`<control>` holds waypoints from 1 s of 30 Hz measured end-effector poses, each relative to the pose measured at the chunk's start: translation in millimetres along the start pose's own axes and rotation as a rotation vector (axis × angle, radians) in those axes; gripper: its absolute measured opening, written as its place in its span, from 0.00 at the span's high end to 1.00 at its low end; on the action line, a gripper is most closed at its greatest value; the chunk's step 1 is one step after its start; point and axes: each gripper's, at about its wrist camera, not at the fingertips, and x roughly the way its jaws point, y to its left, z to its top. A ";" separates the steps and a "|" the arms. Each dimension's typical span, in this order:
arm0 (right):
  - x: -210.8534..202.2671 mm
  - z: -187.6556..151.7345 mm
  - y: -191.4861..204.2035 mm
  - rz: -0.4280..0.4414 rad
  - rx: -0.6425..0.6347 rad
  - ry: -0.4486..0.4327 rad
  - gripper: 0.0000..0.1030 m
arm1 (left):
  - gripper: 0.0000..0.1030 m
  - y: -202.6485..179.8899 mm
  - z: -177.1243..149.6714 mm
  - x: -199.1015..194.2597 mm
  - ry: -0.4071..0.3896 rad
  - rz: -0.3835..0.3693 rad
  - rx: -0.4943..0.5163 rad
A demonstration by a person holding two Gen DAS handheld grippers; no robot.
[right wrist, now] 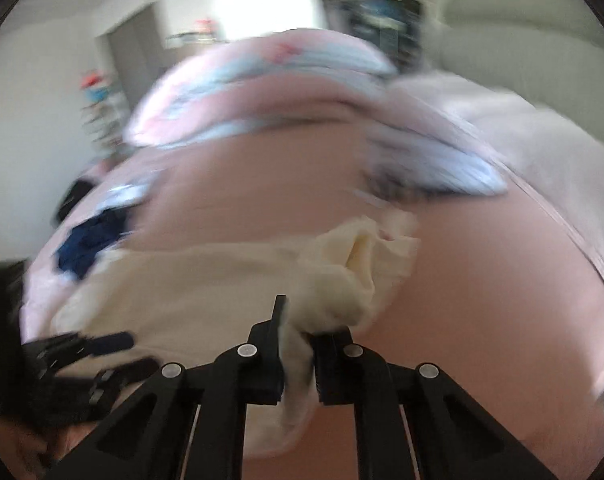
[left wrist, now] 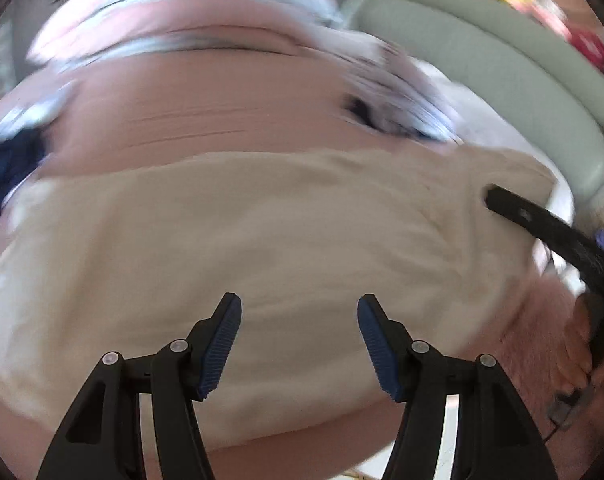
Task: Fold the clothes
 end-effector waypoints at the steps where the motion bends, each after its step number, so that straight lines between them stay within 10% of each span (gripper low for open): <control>1: 6.0 2.0 16.3 0.042 -0.038 0.006 0.91 | 0.44 19.7 1.1 -5.9 -0.021 -0.017 -0.069; 10: 69.5 -72.3 98.8 0.245 -0.232 0.287 0.89 | 0.41 75.0 -16.7 3.8 -0.037 -0.327 -0.338; 18: -11.4 -57.4 49.0 0.303 -0.154 0.157 0.51 | 0.32 59.7 -13.1 3.8 0.004 -0.397 -0.311; 26: 15.4 -37.2 -8.4 0.133 -0.010 0.182 0.48 | 0.33 28.6 -13.7 14.4 0.128 -0.342 -0.185; 28: 28.2 -31.4 1.6 0.123 -0.051 0.191 0.48 | 0.95 20.1 -15.8 19.8 0.131 -0.269 -0.148; 30: 46.1 -26.5 14.5 0.105 -0.088 0.223 0.48 | 0.95 15.5 -13.7 16.2 0.118 -0.209 -0.113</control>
